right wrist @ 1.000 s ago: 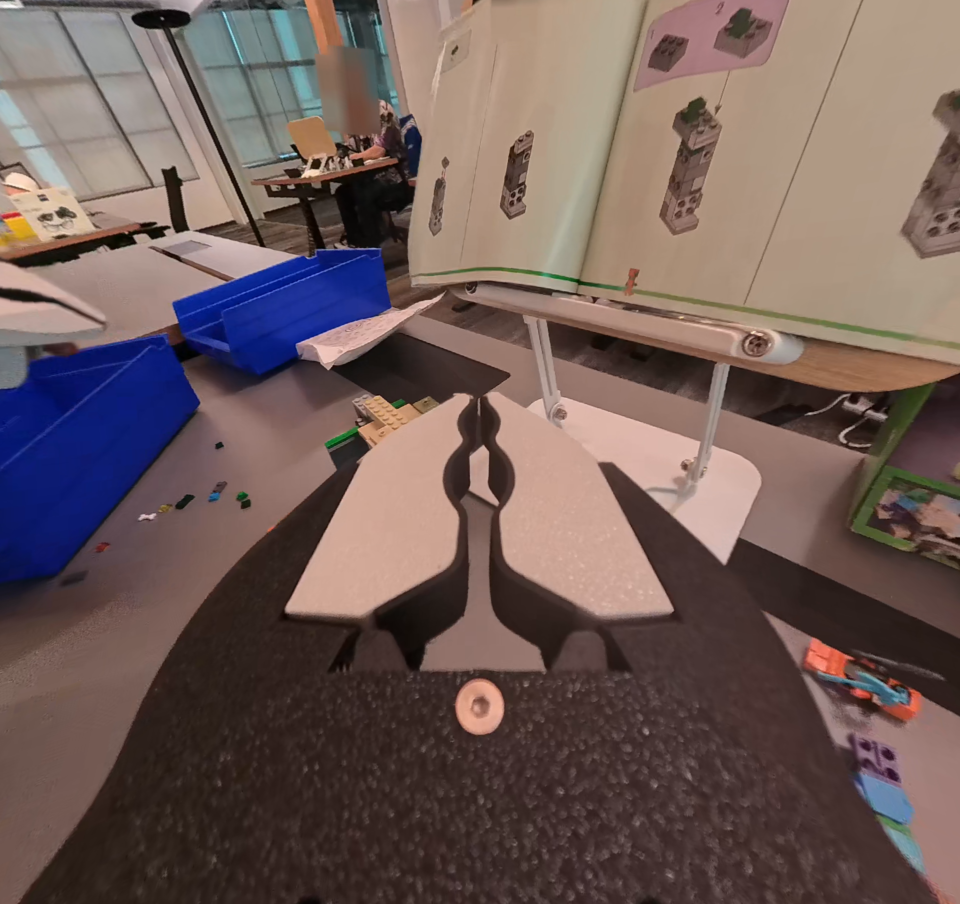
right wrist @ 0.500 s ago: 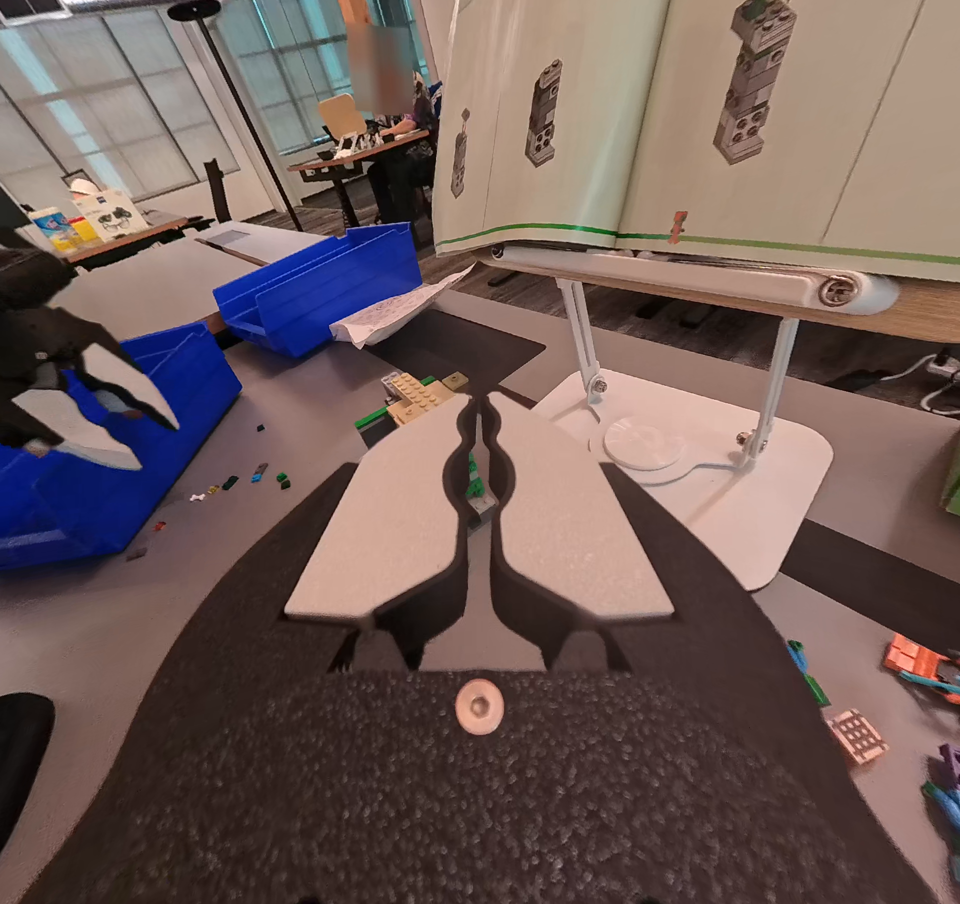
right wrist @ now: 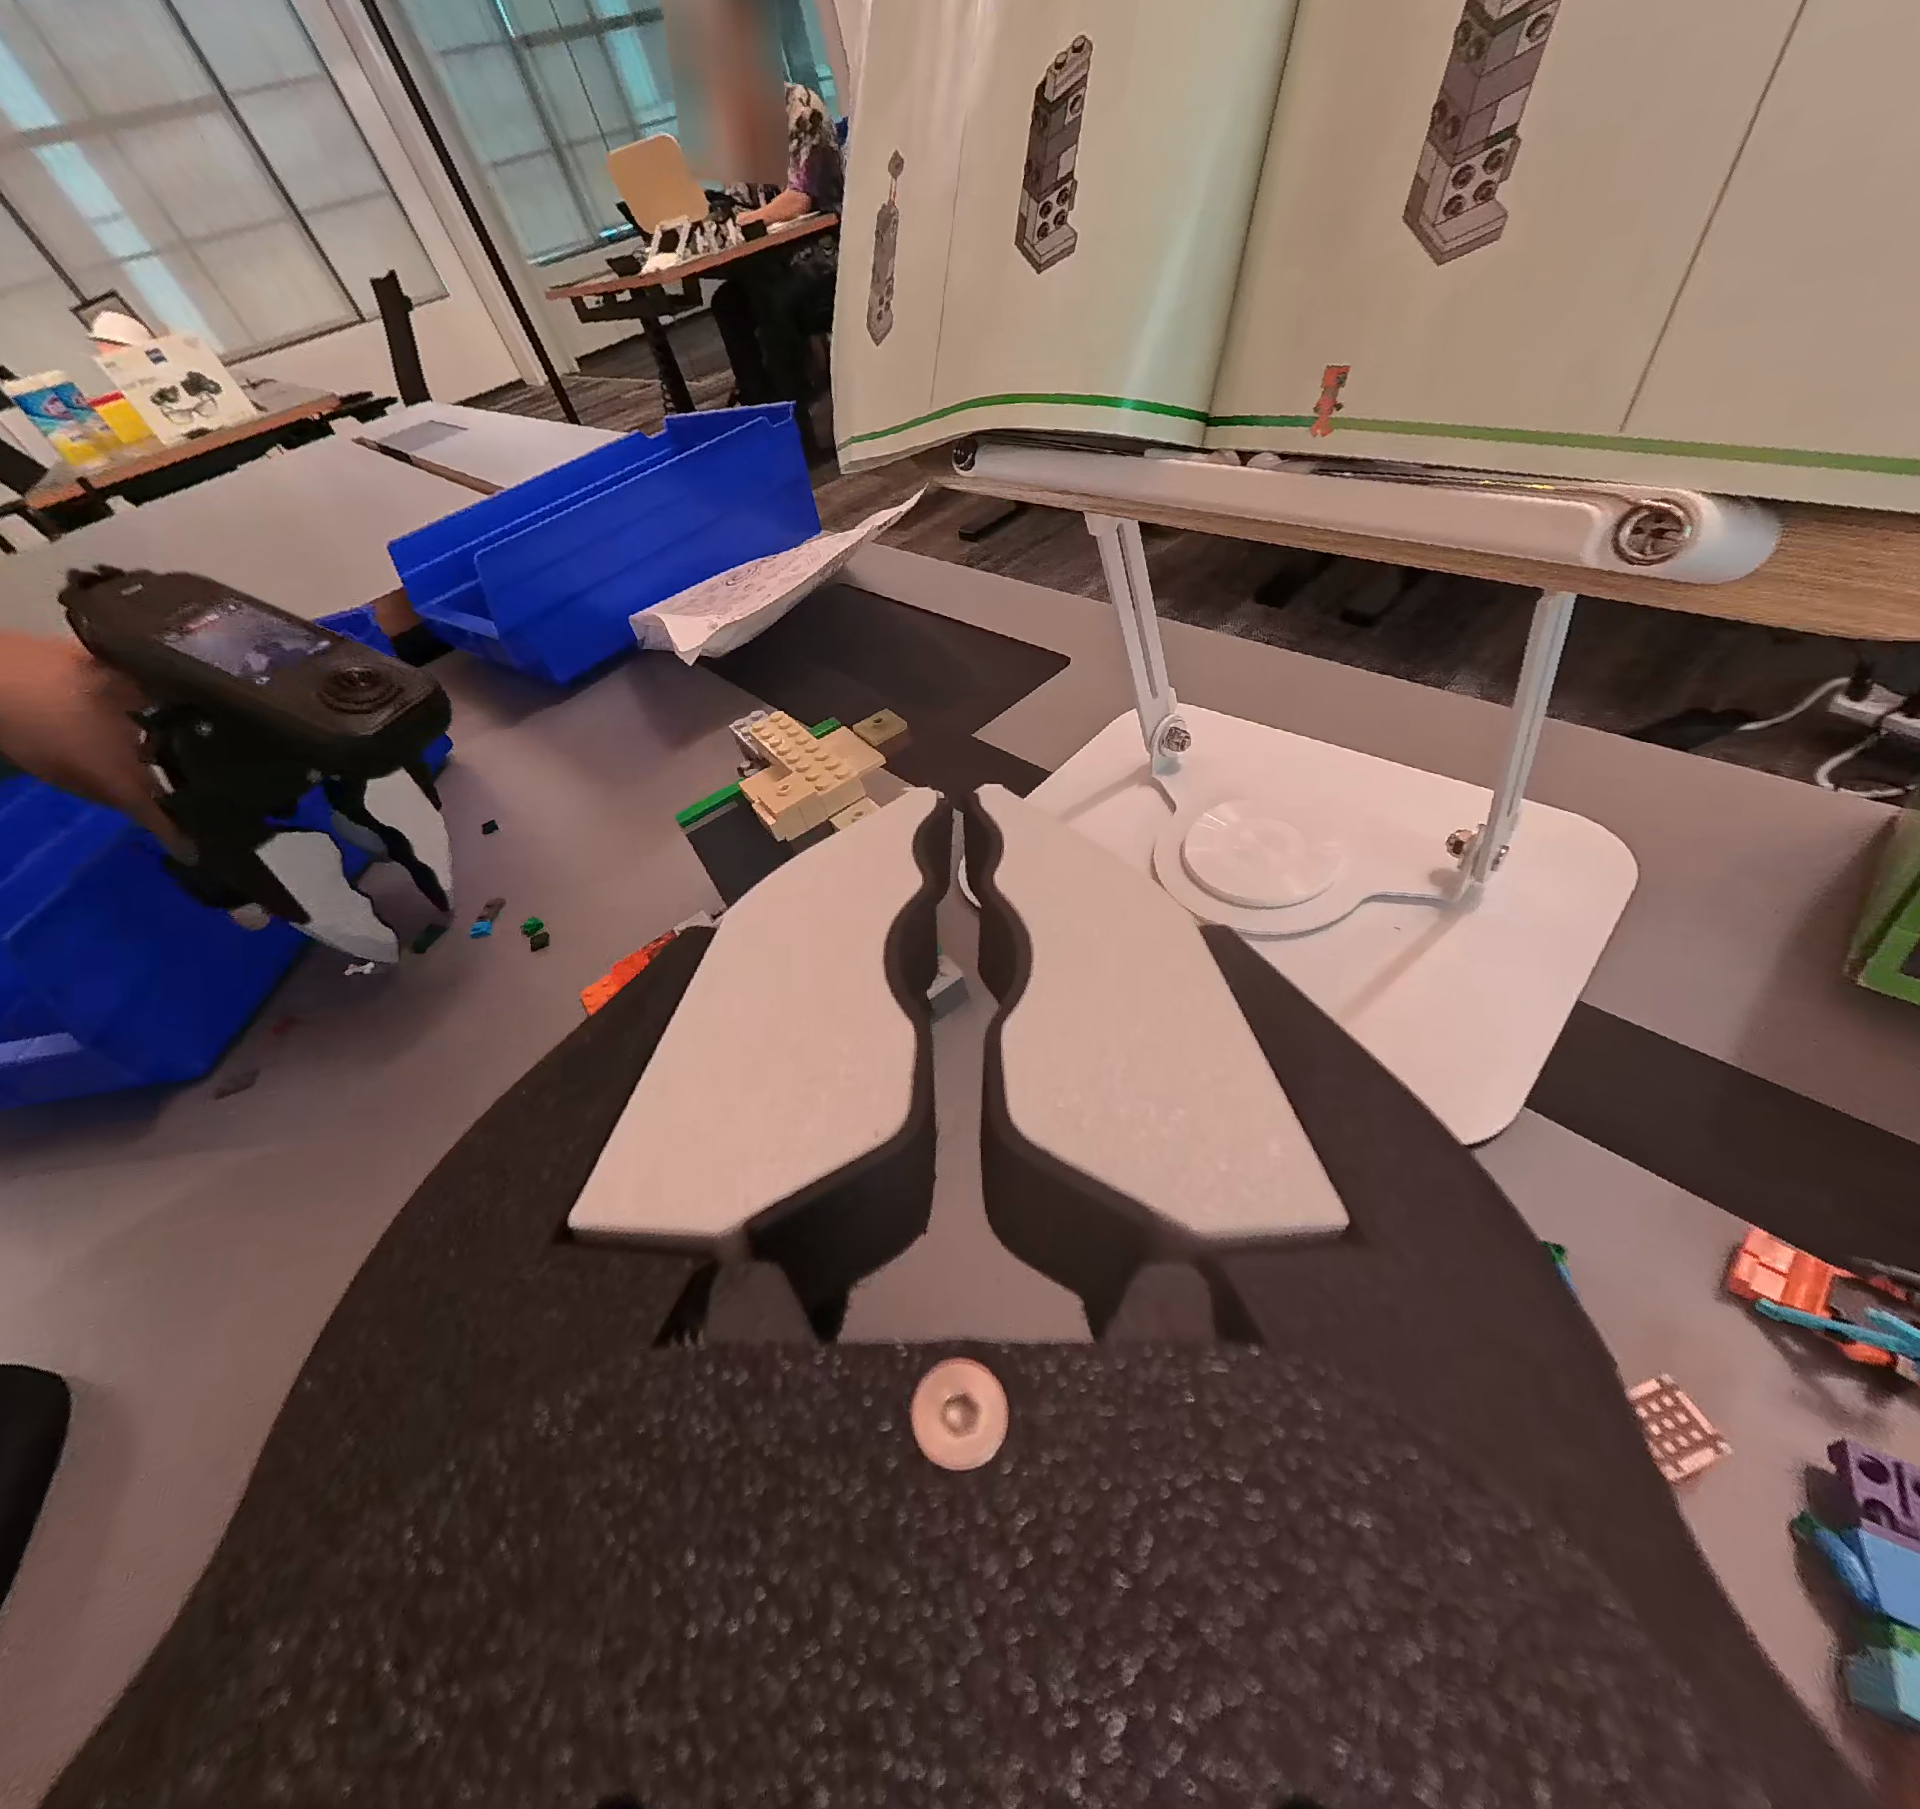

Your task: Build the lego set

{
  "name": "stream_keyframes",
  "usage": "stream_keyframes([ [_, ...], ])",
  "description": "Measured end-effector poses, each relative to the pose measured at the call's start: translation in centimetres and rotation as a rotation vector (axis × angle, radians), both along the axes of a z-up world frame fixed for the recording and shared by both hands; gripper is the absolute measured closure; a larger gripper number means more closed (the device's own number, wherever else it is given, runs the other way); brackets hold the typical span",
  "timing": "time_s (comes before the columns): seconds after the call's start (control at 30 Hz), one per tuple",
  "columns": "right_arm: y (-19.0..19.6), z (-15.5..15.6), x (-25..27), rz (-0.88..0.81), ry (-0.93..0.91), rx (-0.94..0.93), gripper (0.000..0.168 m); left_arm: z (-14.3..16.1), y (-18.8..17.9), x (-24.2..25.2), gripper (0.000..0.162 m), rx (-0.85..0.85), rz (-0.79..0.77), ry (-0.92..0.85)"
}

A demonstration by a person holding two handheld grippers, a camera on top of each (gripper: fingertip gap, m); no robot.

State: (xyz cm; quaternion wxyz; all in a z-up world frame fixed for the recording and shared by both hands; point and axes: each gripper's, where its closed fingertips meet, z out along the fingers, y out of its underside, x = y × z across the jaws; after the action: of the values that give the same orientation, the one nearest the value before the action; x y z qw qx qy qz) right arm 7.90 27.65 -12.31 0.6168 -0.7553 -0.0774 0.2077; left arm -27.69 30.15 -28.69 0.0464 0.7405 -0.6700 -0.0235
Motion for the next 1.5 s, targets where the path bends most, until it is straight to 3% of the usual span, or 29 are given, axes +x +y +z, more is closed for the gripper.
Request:
stream_keyframes([
  [0.23,0.1,-0.2,0.1,0.002,0.008,-0.008,0.167,-0.5,0.3,-0.3,0.133,0.024,-0.014,0.027],
  [0.37,0.0,-0.1,0.2,0.0,0.006,-0.004,0.167,-0.5,0.0,-0.2,0.146,0.02,-0.004,0.033],
  [0.53,0.0,-0.1,0.2,0.001,0.012,-0.006,0.167,-0.4,-0.3,-0.1,0.146,0.035,0.001,0.04],
  [0.63,-0.1,0.2,0.3,-0.003,0.008,0.003,0.167,0.5,-1.9,2.6,0.146,0.029,-0.034,-0.042],
  [0.83,-0.1,0.5,1.1,-0.014,0.032,0.006,0.167,3.4,-8.6,13.3,0.146,0.018,-0.241,-0.264],
  [1.07,-0.3,1.0,1.4,-0.017,0.025,0.018,0.167,2.7,-16.0,22.9,0.146,-0.045,-0.425,-0.362],
  [1.3,-0.5,1.6,2.3,-0.024,0.042,0.026,0.167,-0.2,-18.3,25.3,0.146,-0.061,-0.52,-0.295],
  [1.5,-0.5,1.8,3.2,-0.035,0.069,0.03,0.167,-0.4,-18.6,24.8,0.141,-0.058,-0.514,-0.307],
])
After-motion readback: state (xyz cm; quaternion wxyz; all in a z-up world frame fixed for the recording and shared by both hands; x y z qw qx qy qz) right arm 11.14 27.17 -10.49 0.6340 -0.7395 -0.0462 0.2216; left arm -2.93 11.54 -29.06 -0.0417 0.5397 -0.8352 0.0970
